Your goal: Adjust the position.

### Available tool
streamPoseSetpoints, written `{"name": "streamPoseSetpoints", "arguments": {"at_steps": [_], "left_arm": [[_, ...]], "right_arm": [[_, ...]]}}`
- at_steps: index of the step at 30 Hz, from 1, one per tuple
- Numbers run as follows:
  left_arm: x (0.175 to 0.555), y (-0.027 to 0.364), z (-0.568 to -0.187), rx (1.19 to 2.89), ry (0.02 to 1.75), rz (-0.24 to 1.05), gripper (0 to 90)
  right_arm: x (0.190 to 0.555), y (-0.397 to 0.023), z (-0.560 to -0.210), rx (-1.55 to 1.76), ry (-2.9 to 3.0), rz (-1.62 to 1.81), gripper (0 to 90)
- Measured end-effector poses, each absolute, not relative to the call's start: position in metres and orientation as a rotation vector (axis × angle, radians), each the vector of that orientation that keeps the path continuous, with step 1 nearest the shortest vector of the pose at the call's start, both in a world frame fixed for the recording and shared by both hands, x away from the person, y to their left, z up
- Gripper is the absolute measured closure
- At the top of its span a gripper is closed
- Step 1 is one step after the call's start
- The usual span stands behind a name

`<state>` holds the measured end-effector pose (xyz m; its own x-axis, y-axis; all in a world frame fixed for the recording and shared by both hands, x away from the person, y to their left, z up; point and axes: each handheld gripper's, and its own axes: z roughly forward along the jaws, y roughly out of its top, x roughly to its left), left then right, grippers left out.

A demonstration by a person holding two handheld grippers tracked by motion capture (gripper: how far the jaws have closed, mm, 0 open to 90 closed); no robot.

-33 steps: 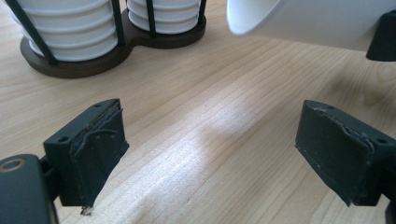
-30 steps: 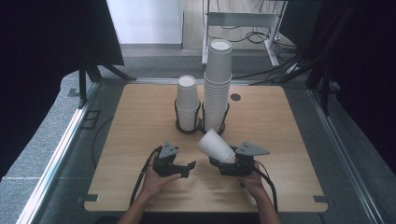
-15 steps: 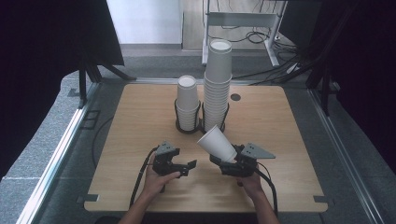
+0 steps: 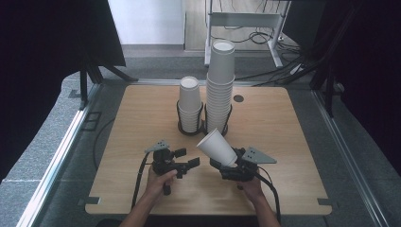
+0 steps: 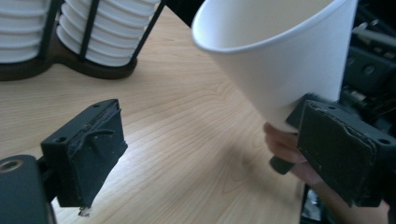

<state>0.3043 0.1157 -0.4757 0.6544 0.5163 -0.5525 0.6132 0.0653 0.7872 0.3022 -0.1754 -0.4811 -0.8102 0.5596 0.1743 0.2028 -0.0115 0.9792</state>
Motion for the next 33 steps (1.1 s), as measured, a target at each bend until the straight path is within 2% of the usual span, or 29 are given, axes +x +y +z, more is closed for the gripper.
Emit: {"name": "streamPoseSetpoints", "arguments": {"at_steps": [16, 33], "left_arm": [[0.307, 0.114, -0.466, 1.496, 0.906, -0.164, 3.5], [0.329, 0.085, -0.469, 1.395, 0.960, -0.299, 1.1]], "right_arm": [[0.302, -0.169, -0.487, 0.800, 2.017, 1.867, 21.8], [0.295, -0.151, -0.490, 0.756, 2.004, 1.845, 22.0]]}}
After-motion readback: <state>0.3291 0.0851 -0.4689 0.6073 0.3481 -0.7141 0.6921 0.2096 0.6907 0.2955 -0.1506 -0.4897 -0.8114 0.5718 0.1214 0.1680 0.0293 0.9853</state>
